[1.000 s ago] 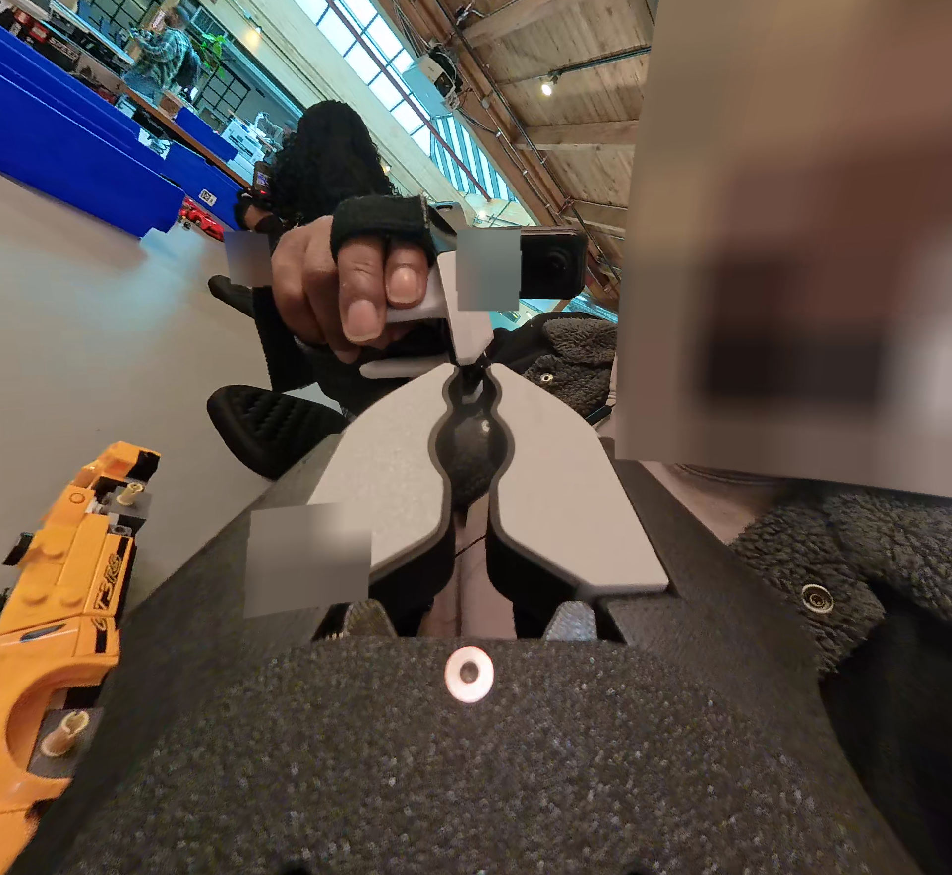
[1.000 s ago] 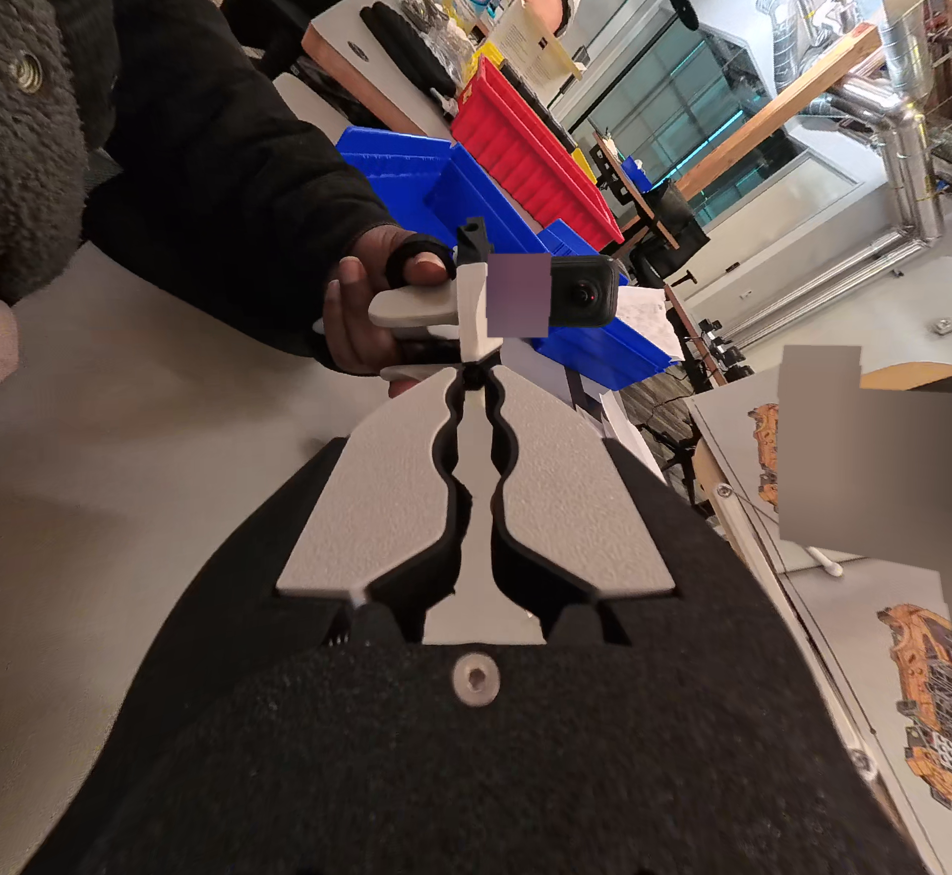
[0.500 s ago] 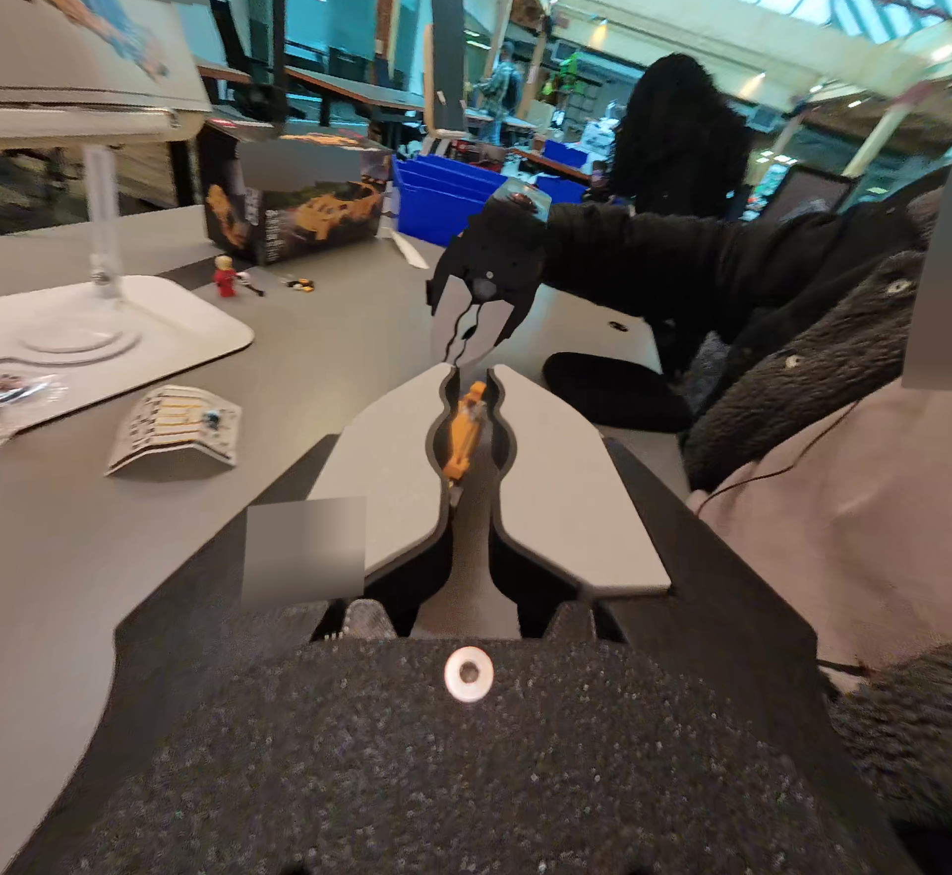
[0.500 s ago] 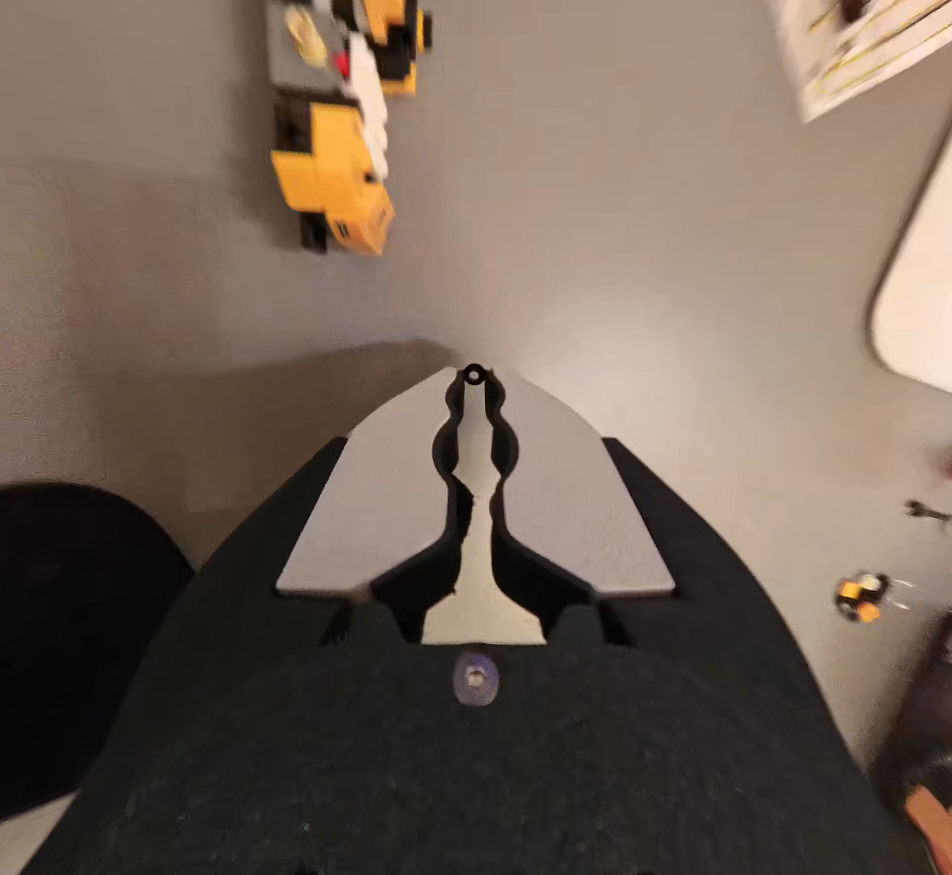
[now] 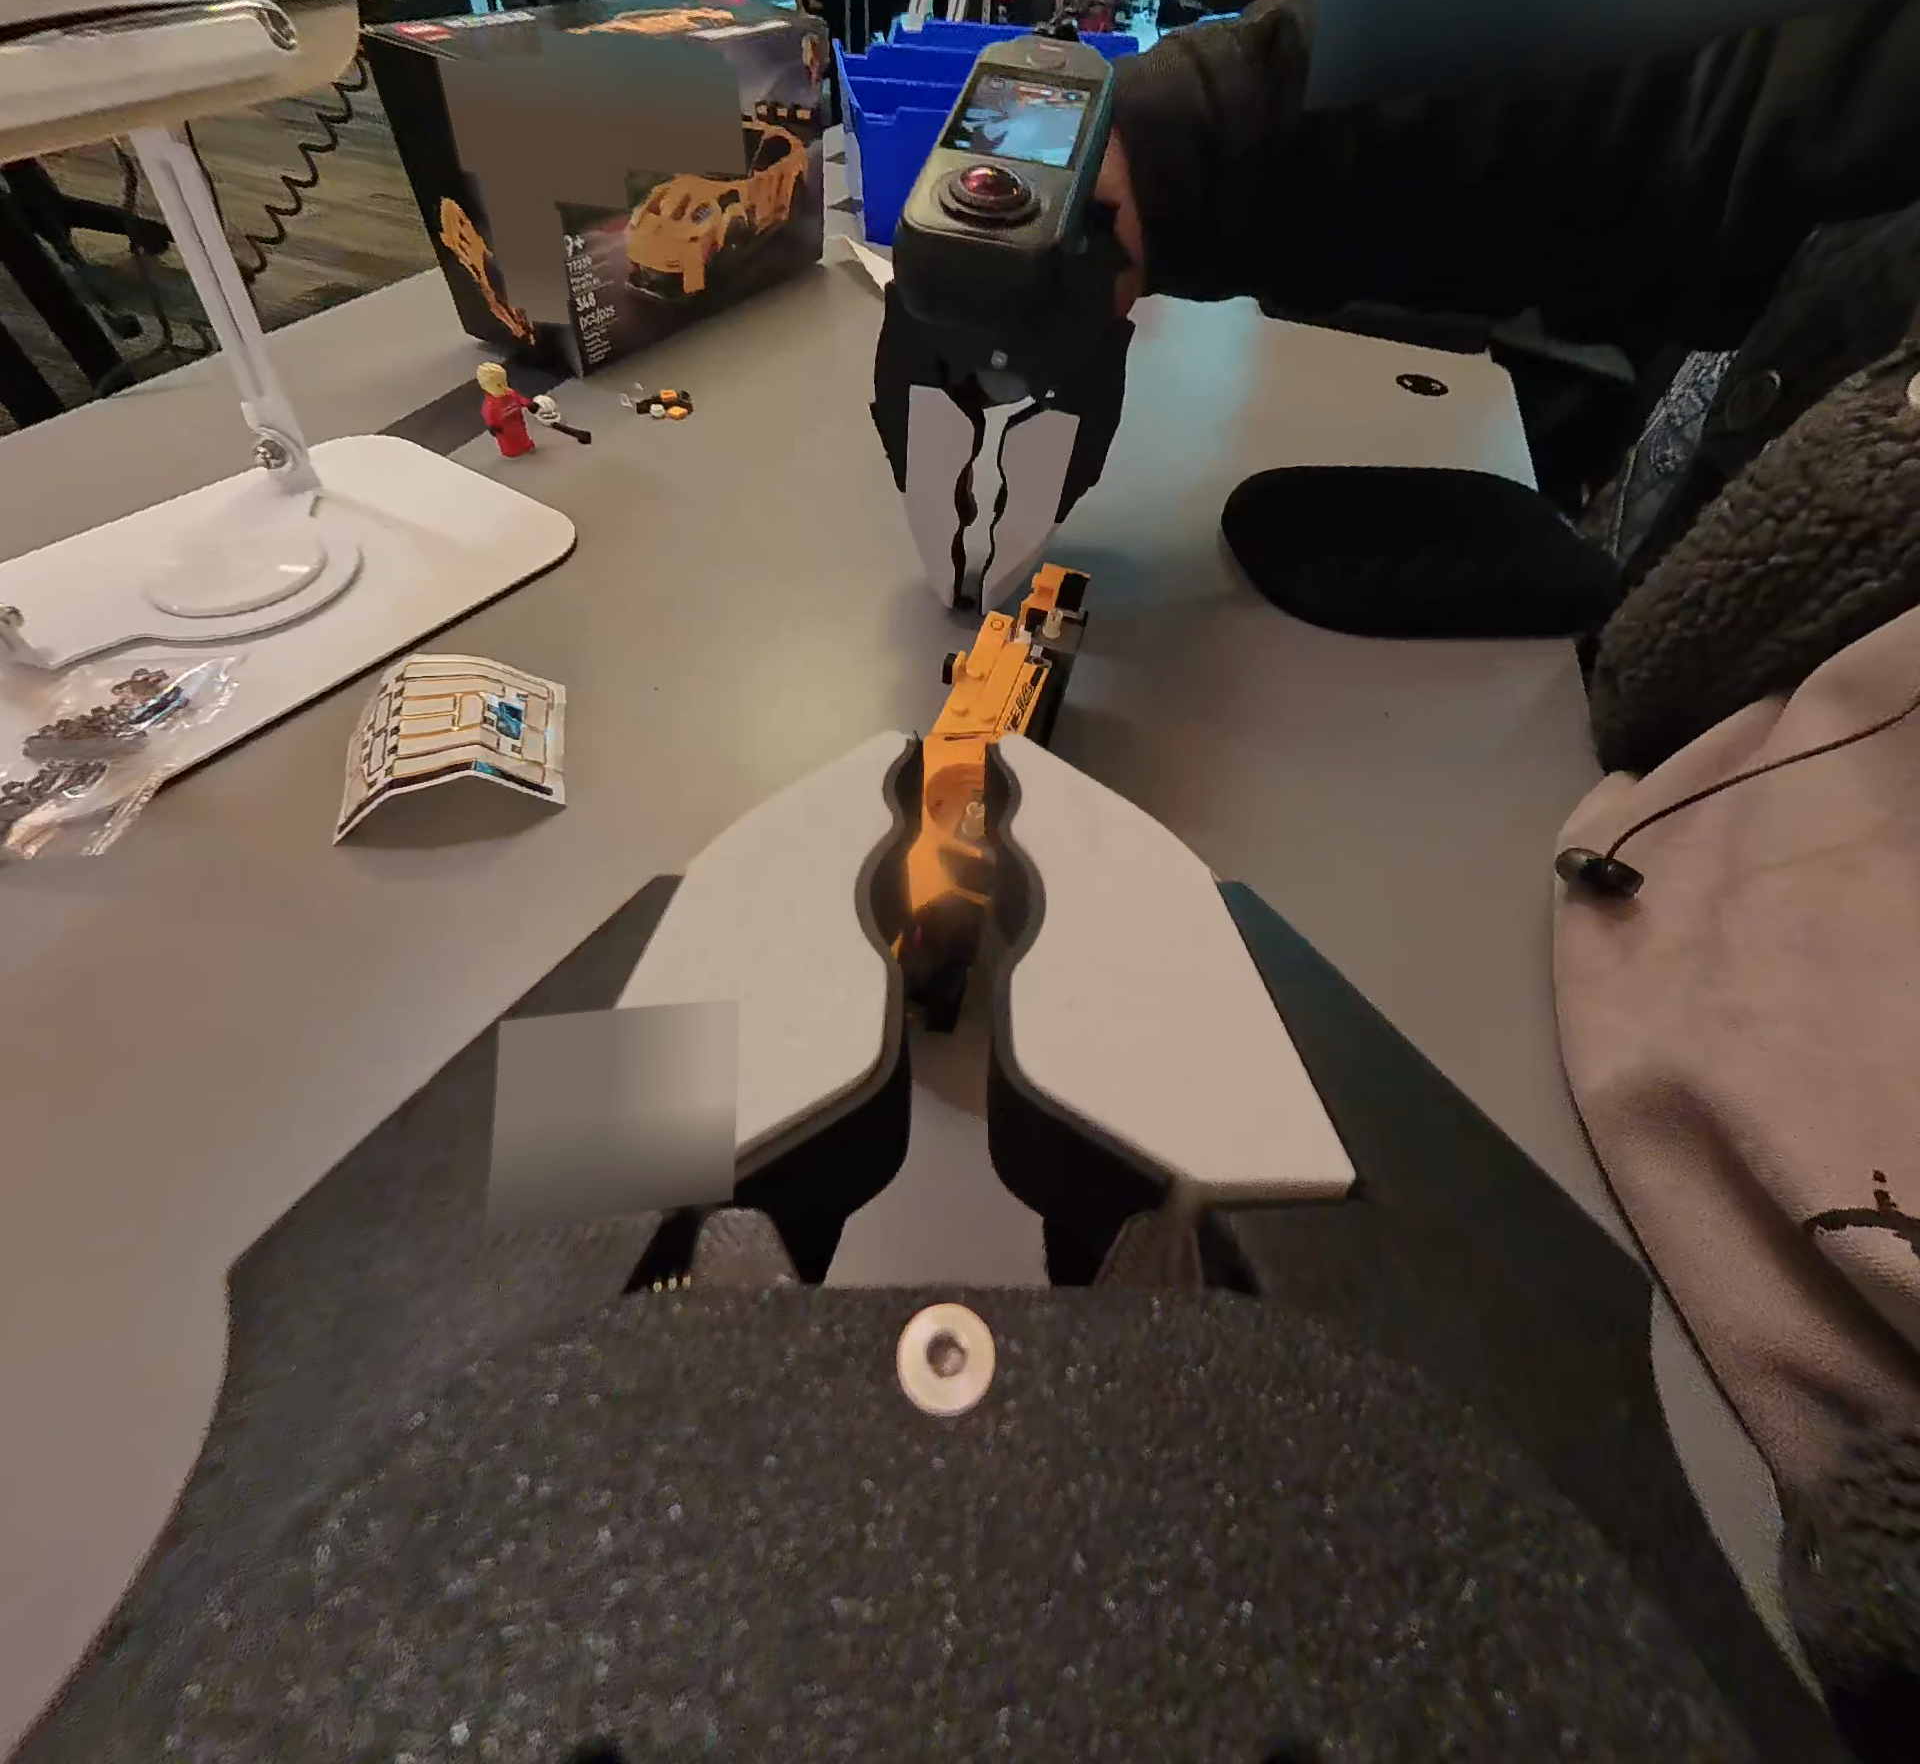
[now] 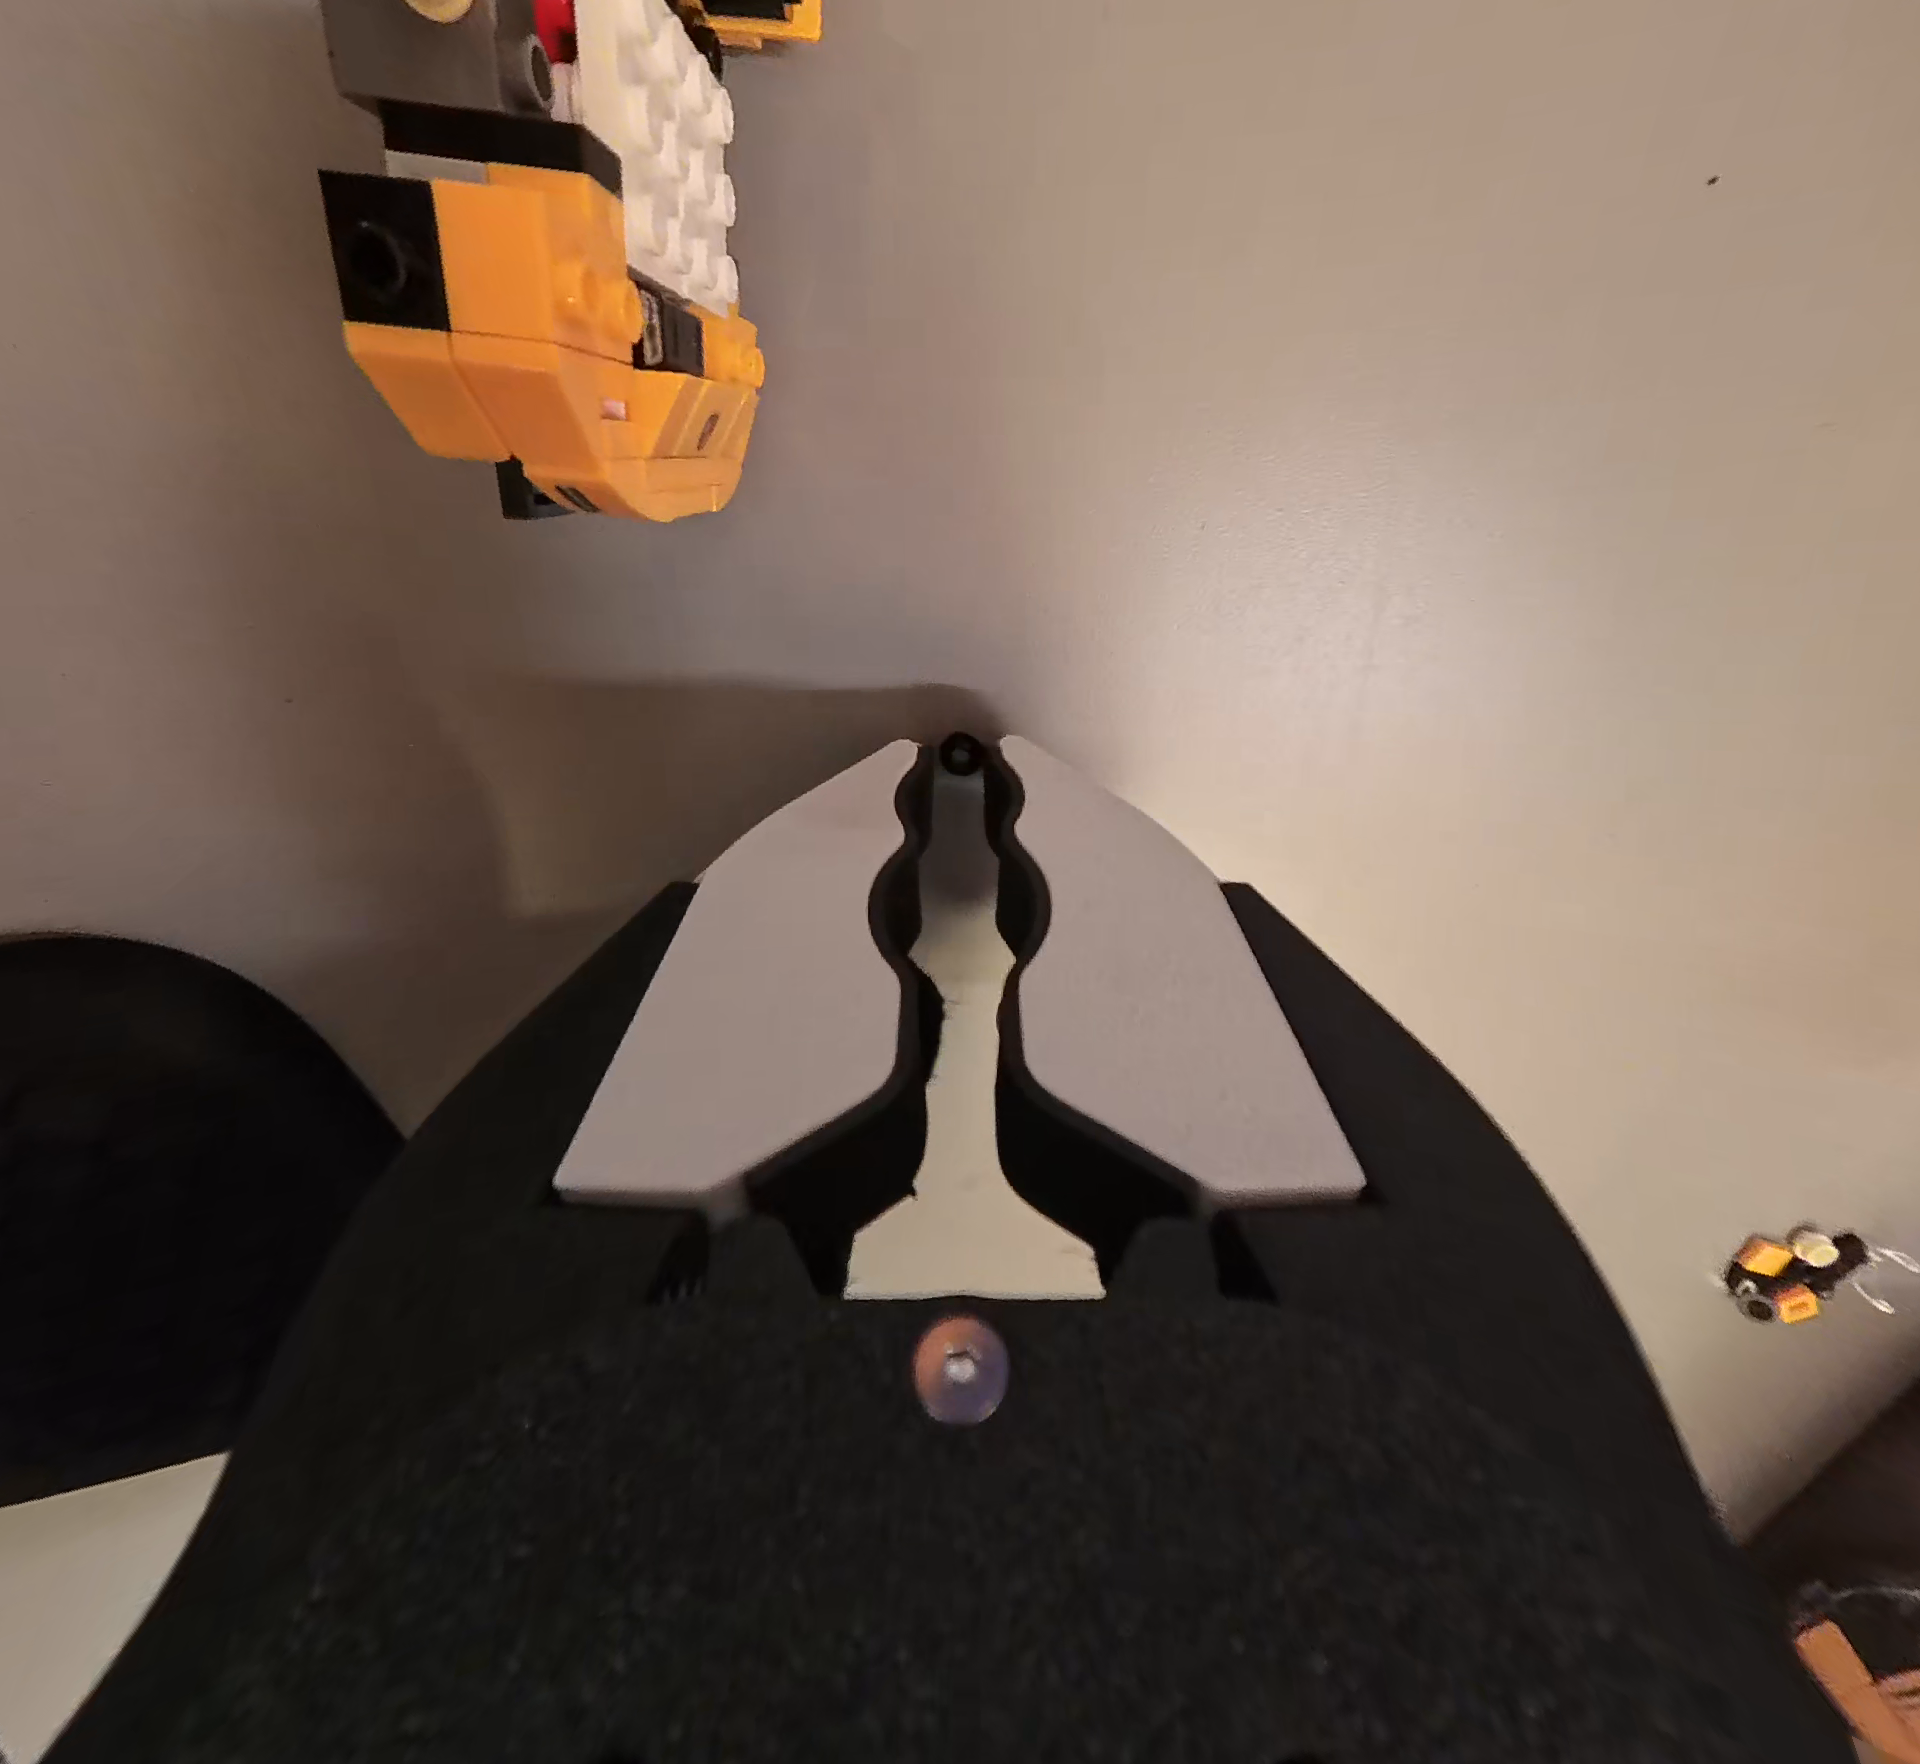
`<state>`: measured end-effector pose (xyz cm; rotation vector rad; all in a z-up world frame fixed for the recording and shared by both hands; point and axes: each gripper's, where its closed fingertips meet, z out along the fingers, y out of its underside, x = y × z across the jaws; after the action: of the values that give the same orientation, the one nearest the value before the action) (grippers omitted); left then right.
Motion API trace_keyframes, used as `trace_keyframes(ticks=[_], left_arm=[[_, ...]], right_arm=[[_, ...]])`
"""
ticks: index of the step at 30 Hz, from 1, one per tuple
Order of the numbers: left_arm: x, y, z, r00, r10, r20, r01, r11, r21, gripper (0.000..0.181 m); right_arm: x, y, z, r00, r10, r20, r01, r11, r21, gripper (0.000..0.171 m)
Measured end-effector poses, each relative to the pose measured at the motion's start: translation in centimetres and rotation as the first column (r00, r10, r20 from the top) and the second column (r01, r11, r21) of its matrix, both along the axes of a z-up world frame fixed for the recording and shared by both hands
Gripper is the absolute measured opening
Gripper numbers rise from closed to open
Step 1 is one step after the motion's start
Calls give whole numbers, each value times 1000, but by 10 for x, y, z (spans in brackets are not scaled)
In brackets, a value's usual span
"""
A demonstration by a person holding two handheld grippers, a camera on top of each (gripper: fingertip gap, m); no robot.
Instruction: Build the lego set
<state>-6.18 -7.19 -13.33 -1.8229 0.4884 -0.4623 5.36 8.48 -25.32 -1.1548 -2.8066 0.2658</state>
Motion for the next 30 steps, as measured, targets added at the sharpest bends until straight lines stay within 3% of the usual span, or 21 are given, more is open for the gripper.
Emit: trace_keyframes(ticks=[6,9,14,17,22,27,30], left_arm=[[0,-4,8,1000,8,-7,-8,1000,27,11],[-5,-8,18,999,33,8,-33,998,57,11],[-17,-17,31,996,86,3,-86,992,90,11],[-41,-30,56,978,202,-42,-194,969,154,12],[-111,-77,108,900,426,-95,-395,888,237,9],[-180,-108,86,806,517,-290,-531,847,34,11],[-205,-123,45,801,416,-431,-529,828,-184,10]], right_arm=[[-2,2,0,999,-35,-7,34,999,-28,16],[2,-2,1,999,-37,27,39,996,-74,31],[3,-4,1,999,-42,31,45,995,-86,39],[6,-3,4,998,-65,15,67,992,-106,44],[-8,-5,43,954,-213,-210,144,943,-300,43],[-21,4,86,793,-412,-449,163,853,-496,40],[-21,4,100,696,-476,-537,150,829,-539,37]])
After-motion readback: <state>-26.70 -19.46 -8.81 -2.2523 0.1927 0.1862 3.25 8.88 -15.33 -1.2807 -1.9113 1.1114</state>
